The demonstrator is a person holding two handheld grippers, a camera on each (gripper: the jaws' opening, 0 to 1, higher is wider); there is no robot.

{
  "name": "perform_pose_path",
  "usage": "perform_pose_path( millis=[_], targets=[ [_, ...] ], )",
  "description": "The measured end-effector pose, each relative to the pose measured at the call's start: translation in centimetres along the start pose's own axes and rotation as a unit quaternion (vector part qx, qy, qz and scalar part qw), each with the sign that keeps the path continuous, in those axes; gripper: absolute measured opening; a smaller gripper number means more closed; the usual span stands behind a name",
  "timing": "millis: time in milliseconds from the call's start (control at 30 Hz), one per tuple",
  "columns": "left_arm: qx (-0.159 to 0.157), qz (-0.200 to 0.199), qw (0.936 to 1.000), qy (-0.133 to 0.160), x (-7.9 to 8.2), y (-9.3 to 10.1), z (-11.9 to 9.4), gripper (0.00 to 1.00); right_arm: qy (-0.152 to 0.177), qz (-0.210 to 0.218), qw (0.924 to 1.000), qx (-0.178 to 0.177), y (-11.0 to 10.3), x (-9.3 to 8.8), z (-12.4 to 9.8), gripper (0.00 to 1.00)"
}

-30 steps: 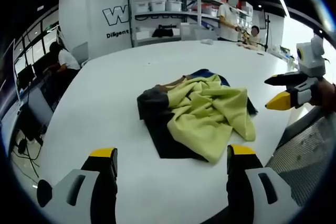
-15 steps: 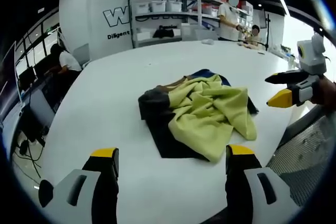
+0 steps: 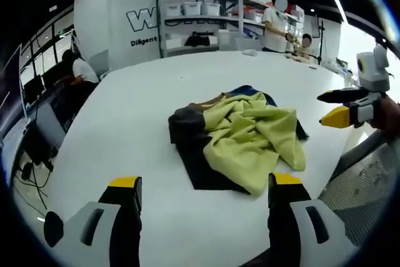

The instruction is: Fold the garment on the visible template until the final outline fits inside the template.

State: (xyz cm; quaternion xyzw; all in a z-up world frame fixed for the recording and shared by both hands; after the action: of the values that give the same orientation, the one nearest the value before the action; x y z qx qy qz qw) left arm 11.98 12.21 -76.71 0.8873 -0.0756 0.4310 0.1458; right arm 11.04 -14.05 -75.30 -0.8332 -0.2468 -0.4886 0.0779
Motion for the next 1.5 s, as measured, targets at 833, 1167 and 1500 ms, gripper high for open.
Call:
perform_pose_path(
  millis=[833,1167,1500],
  targets=[
    [-0.021,-0.005,0.9998,0.001,4.0,-0.7,1.5,0.78,0.022,-0.012,0.9997,0.006,4.4,4.1,2.1,0.85],
    [-0.015,-0.001,0.9999,-0.001,6.2,-1.6,3.5,0.75,0.019,-0.015,0.9995,0.018,6.0,5.4,4.2,0.82],
    [-0.016,-0.007,0.9998,-0.002,7.9,-2.8,6.4,0.72,0.008,-0.023,0.9994,0.027,7.7,5.8,7.7,0.72]
  ],
)
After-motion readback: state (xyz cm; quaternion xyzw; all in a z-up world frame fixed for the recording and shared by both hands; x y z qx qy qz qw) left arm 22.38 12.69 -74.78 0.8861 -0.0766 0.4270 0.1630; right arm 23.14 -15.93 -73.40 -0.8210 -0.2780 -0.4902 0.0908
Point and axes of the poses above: the point that each gripper's makers call its tool centre point, and the gripper's own axes: z roughly forward along the fingers, y roughly to its right, x roughly out of its top, the point moved 5 cm from there along -z, roughly backward along the fingers, and after that the axes turned 15 degrees about -z, right-handed, at the moved point
